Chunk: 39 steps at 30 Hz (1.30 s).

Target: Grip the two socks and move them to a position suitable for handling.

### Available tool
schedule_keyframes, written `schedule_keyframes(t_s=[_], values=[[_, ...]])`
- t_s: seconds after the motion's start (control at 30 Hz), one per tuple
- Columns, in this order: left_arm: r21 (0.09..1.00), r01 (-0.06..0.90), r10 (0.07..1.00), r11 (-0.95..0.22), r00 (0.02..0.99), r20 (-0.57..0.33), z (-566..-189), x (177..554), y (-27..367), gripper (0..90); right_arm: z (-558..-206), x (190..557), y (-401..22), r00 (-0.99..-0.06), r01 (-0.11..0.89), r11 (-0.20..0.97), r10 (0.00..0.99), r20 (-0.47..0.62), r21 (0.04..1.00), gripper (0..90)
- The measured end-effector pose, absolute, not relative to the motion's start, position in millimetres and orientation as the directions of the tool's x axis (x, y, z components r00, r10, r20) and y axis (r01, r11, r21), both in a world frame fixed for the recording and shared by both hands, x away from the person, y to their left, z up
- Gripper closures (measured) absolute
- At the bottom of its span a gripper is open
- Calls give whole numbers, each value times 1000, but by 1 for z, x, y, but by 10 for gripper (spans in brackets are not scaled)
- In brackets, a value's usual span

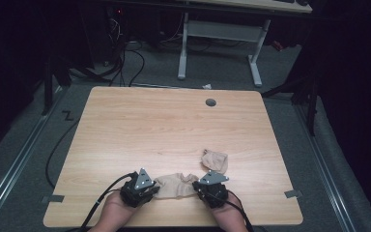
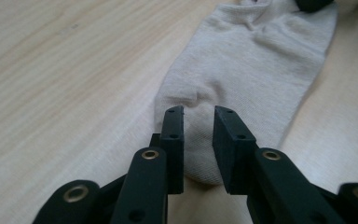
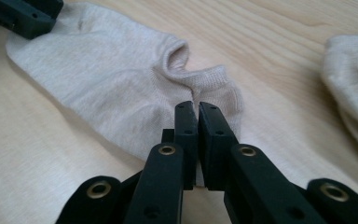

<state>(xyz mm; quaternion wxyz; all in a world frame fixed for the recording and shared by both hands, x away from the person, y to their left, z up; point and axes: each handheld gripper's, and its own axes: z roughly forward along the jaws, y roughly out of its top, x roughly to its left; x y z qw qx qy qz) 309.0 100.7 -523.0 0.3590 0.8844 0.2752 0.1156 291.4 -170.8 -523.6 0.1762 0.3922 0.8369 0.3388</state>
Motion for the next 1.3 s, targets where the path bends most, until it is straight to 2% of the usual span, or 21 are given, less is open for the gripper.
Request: schedule_keyframes(t_s=[0.2, 0.3, 0.37, 0.53, 0.57, 0.67, 0.83, 0.9, 1.1, 1.2, 1.3], values=[[705, 408, 572, -580, 820, -3, -517, 305, 107, 698, -516, 281, -172, -648, 504, 457, 761, -29, 733, 856], [745, 399, 603, -535, 798, 6, -510, 309, 114, 670, -504, 285, -183, -609, 482, 405, 792, -35, 777, 833], [757, 398, 623, -518, 782, 15, -509, 314, 119, 637, -494, 297, -193, -567, 474, 382, 822, -56, 793, 805], [760, 422, 671, -494, 741, 25, -511, 327, 133, 585, -483, 329, -203, -531, 479, 343, 846, -44, 808, 776], [765, 435, 688, -475, 725, 15, -511, 330, 138, 578, -484, 345, -208, -505, 505, 329, 862, -36, 798, 708], [775, 440, 703, -454, 711, 8, -509, 333, 145, 571, -491, 356, -219, -476, 535, 309, 879, -22, 786, 685], [774, 451, 713, -445, 701, 2, -510, 335, 148, 555, -502, 351, -226, -504, 547, 336, 864, -19, 767, 653], [773, 452, 714, -445, 700, 2, -511, 336, 147, 542, -507, 343, -226, -520, 540, 385, 852, -64, 748, 640], [777, 443, 707, -447, 708, 3, -510, 334, 146, 531, -510, 341, -229, -513, 557, 400, 855, -78, 728, 609], [781, 446, 705, -437, 709, -10, -509, 334, 147, 530, -504, 339, -238, -486, 553, 352, 872, -51, 755, 661], [787, 441, 702, -432, 712, -13, -509, 334, 146, 530, -500, 337, -248, -442, 561, 335, 895, -69, 757, 806]])
